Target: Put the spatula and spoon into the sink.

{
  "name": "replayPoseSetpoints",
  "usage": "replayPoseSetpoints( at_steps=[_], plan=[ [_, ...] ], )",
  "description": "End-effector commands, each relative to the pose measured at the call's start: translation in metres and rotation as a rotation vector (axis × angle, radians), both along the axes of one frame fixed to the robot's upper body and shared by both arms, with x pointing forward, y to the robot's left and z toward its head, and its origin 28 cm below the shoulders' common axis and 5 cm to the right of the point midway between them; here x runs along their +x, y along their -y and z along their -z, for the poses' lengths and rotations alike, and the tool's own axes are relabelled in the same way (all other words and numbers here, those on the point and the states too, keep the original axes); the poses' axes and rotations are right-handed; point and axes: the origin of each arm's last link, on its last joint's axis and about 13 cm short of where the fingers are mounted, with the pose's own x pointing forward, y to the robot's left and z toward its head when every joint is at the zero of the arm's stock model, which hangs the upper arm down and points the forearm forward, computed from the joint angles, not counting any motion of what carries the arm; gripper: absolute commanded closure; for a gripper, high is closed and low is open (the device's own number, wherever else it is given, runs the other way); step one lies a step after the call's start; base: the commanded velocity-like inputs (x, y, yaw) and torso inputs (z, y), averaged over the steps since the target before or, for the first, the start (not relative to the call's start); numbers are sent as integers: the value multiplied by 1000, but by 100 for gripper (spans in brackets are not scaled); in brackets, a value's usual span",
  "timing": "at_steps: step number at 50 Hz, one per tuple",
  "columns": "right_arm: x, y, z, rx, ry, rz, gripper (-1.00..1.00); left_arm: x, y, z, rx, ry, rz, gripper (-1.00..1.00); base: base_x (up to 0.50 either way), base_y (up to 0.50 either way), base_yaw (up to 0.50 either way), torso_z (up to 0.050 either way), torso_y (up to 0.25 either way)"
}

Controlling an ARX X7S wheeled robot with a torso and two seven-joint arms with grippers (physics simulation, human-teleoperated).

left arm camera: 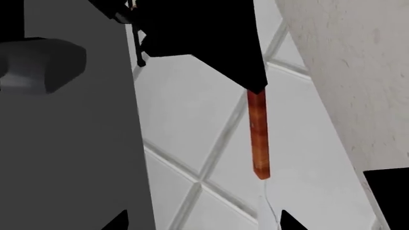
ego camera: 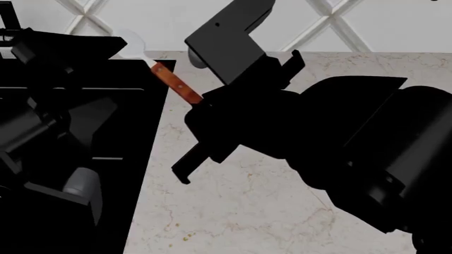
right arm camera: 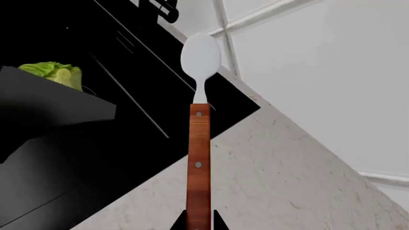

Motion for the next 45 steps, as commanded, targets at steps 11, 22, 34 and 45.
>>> replayPoseSetpoints(
  at_steps=[11,22,34,45],
  plan=[
    [-5,-2,-2,-6,6,-22,100,6,-2,12,30,-15,-22,-100,0,0,0,0,0],
    [-8,-5,0,-9,2,-37,100,10,-2,16,26,-7,-28,-100,0,0,0,0,0],
    [-12,-8,0,-14,2,-61,100,15,-3,18,34,-5,-49,-100,0,0,0,0,0],
    [-17,-10,-1,-21,8,-79,100,19,-5,31,60,-20,-69,-100,0,0,0,0,0]
  ],
)
